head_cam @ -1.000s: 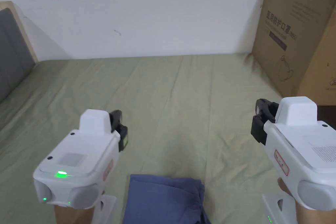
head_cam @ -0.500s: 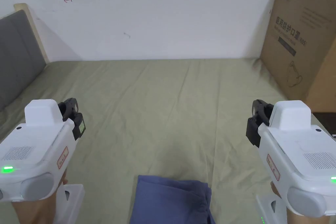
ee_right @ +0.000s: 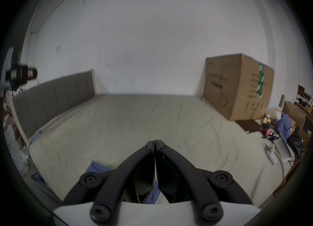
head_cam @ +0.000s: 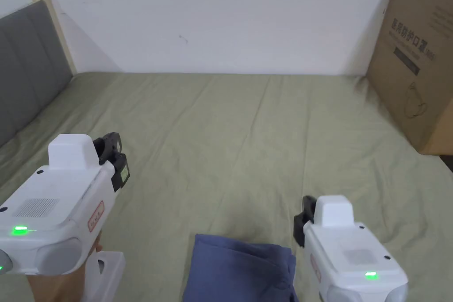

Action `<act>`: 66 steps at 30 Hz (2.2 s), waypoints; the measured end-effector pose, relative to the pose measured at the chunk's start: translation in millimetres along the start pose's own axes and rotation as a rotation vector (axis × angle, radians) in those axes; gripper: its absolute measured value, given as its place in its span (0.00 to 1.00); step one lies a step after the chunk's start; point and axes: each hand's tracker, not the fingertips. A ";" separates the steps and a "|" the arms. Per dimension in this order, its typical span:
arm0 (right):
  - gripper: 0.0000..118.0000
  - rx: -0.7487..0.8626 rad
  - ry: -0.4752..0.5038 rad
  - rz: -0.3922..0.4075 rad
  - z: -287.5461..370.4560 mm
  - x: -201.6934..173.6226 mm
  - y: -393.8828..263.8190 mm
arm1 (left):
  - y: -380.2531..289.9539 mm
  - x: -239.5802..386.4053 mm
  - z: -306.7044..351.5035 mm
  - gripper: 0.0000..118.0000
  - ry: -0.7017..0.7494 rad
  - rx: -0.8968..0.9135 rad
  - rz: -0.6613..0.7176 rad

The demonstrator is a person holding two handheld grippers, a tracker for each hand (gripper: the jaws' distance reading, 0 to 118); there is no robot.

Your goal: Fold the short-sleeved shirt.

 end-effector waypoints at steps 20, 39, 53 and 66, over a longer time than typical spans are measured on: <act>0.00 -0.333 0.030 0.035 -77.2 -45.1 -124.9 | -91.1 -19.9 -39.9 0.09 -0.220 -0.445 0.288; 0.00 -0.345 0.067 -0.042 -74.6 -34.4 -121.7 | -232.1 39.4 -120.9 0.42 -0.465 -1.039 0.482; 0.00 -0.234 0.130 -0.091 -50.0 -16.8 -76.5 | -195.3 -2.6 -124.0 0.11 -0.447 -0.951 0.372; 0.00 -0.067 0.140 -0.105 -46.9 -40.6 -5.9 | -124.0 -256.4 -164.9 0.11 -0.013 -0.937 0.155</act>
